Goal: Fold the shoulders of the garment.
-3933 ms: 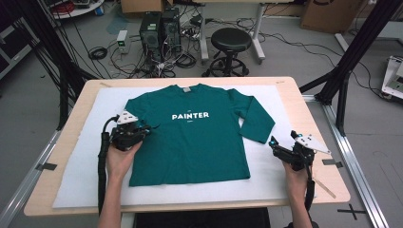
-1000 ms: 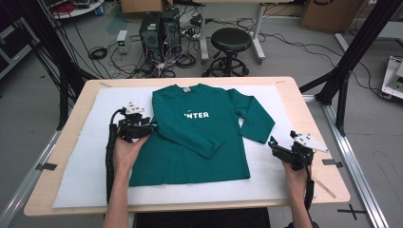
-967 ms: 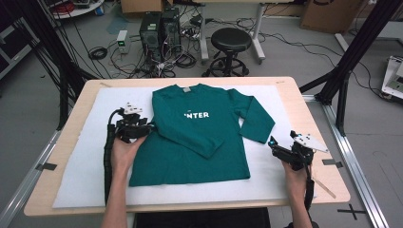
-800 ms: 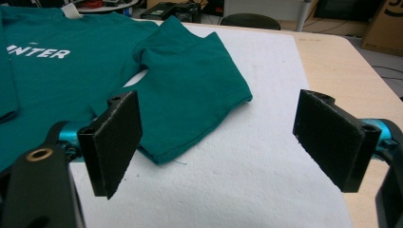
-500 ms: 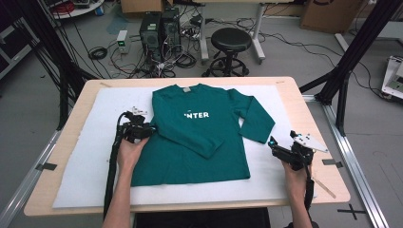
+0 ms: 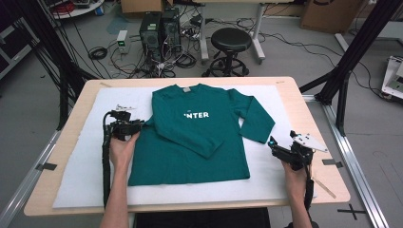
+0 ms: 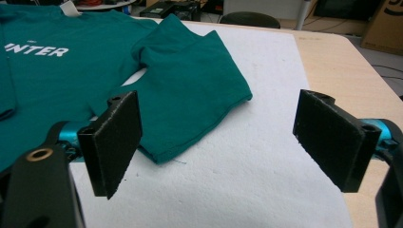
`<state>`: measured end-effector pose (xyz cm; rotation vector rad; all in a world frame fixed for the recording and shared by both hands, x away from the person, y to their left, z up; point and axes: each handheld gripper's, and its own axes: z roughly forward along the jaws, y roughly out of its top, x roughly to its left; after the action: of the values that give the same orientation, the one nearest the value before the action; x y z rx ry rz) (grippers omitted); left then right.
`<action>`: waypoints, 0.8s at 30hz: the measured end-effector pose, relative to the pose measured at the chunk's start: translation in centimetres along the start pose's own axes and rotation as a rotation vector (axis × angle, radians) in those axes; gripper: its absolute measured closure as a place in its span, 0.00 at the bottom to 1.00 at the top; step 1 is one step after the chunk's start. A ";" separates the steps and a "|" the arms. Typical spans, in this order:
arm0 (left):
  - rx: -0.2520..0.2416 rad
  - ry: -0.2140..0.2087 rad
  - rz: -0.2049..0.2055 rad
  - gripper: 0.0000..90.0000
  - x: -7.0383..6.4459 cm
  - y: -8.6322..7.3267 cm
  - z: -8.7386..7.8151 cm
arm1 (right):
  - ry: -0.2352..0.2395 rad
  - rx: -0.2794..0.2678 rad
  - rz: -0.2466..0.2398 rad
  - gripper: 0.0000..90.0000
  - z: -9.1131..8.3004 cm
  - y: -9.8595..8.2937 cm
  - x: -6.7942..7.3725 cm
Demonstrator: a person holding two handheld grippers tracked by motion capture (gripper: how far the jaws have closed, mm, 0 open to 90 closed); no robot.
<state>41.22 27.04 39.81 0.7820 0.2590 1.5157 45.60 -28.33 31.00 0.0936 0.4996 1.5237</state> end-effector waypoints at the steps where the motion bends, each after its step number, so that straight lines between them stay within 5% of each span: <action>1: -0.017 -0.003 0.016 0.82 -0.3 0.2 0.1 | -0.002 0.000 -0.007 0.19 0.0 0.0 0.0; 4: 0.029 -0.029 0.036 0.81 -1.0 0.9 1.1 | -0.002 -0.001 -0.009 0.19 0.0 0.0 0.0; 7: 0.095 0.026 0.070 0.77 -1.5 1.4 2.5 | -0.003 0.000 -0.008 0.19 0.0 0.0 0.0; 12: 0.132 0.004 0.021 0.94 -0.2 1.1 3.1 | -0.001 0.000 -0.007 0.19 0.0 0.0 0.0; 15: 0.103 0.054 0.004 0.97 0.5 1.2 2.4 | -0.002 0.001 -0.007 0.19 0.0 0.0 0.0; 20: 0.078 0.114 -0.095 0.99 2.6 1.2 1.2 | -0.006 0.000 -0.008 0.19 0.0 0.0 0.0; 24: 0.020 0.012 -0.107 0.82 2.8 1.4 1.0 | -0.007 0.006 -0.010 0.19 0.1 0.0 0.1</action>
<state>41.00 29.17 42.25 0.7636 0.3203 1.4188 45.59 -28.24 31.04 0.1007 0.4987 1.5114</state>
